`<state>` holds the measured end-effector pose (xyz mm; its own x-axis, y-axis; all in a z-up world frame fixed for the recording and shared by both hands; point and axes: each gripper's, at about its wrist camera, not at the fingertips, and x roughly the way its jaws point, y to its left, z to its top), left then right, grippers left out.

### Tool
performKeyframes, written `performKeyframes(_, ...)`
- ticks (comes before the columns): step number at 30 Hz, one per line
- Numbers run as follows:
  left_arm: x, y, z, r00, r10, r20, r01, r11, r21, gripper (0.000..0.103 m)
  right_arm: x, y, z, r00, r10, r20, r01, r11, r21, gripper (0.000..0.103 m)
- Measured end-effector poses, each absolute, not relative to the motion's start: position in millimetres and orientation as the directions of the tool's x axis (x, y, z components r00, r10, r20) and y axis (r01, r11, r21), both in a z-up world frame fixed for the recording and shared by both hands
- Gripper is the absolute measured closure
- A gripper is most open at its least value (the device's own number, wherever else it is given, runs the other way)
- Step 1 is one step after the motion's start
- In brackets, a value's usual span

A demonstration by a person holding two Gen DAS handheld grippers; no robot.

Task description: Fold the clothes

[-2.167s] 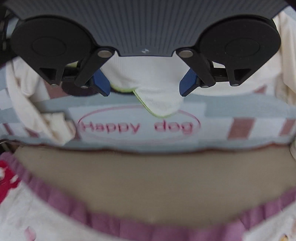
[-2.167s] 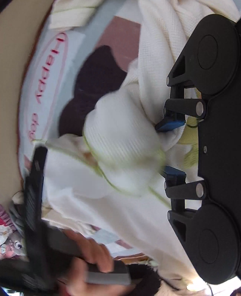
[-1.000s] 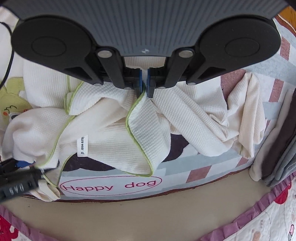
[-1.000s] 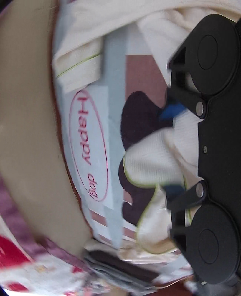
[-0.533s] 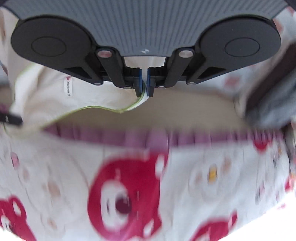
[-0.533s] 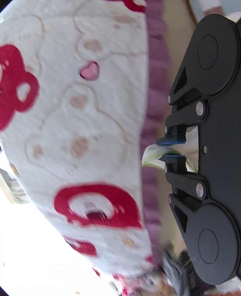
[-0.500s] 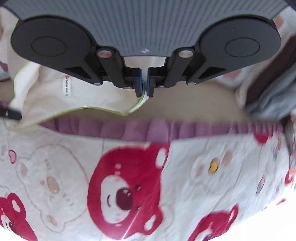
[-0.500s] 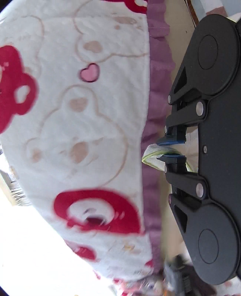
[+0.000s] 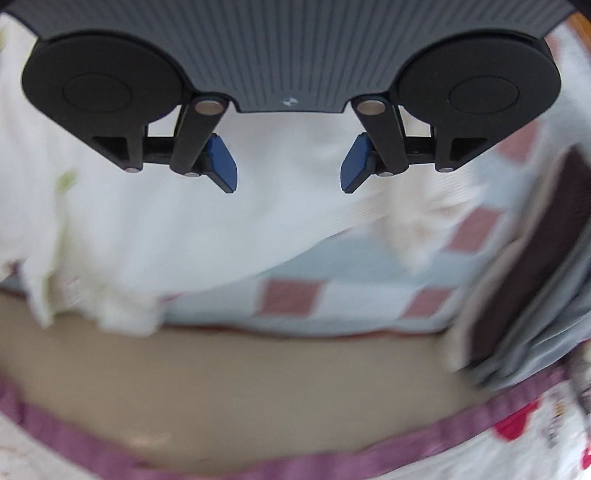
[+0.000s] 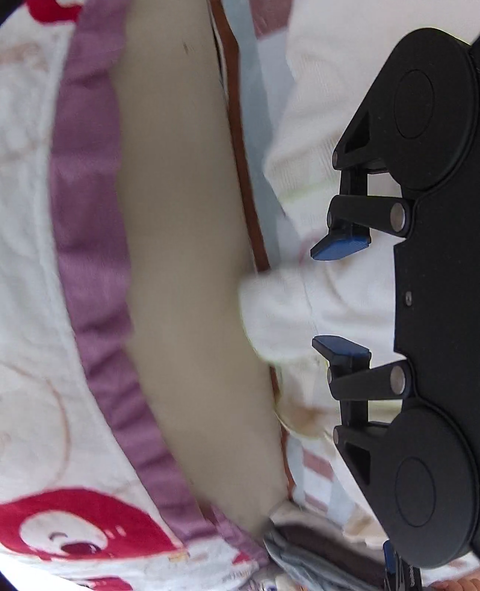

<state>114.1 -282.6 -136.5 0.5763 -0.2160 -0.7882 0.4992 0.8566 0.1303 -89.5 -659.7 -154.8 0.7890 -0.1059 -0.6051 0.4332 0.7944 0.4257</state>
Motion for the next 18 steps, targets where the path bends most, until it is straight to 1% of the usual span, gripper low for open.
performKeyframes(3,122,-242,-133,0.589,-0.146,-0.795,0.458,0.870,0.180,0.041,-78,-628,-160,0.761,-0.055,-0.646,0.395,0.829,0.396,0.052)
performKeyframes(5,128,-216,-130,0.580,-0.139,-0.803,0.427,0.891,0.154,0.041,-72,-606,-160,0.741,-0.019,-0.671,0.361,0.854,0.375,0.052)
performKeyframes(7,135,-192,-128,0.570,-0.143,-0.809,0.397,0.910,0.119,0.039,-63,-585,-161,0.726,0.021,-0.688,0.324,0.872,0.368,0.052)
performKeyframes(10,140,-167,-135,0.569,-0.211,-0.795,0.369,0.929,0.018,0.036,-51,-552,-161,0.706,0.053,-0.706,0.291,0.887,0.357,0.052)
performKeyframes(13,145,-165,-138,0.573,-0.184,-0.799,0.358,0.933,0.042,0.036,-46,-523,-162,0.694,0.078,-0.716,0.290,0.879,0.377,0.051)
performKeyframes(14,147,-165,-136,0.573,-0.188,-0.797,0.364,0.930,0.042,0.035,-41,-516,-162,0.687,0.086,-0.722,0.296,0.874,0.386,0.050)
performKeyframes(16,148,-165,-134,0.591,-0.238,-0.771,0.379,0.925,0.005,0.023,-43,-500,-169,0.674,0.106,-0.731,0.308,0.859,0.409,0.050)
performKeyframes(18,150,-172,-139,0.591,-0.245,-0.768,0.394,0.919,0.009,0.022,-44,-487,-170,0.660,0.118,-0.742,0.289,0.872,0.396,0.050)
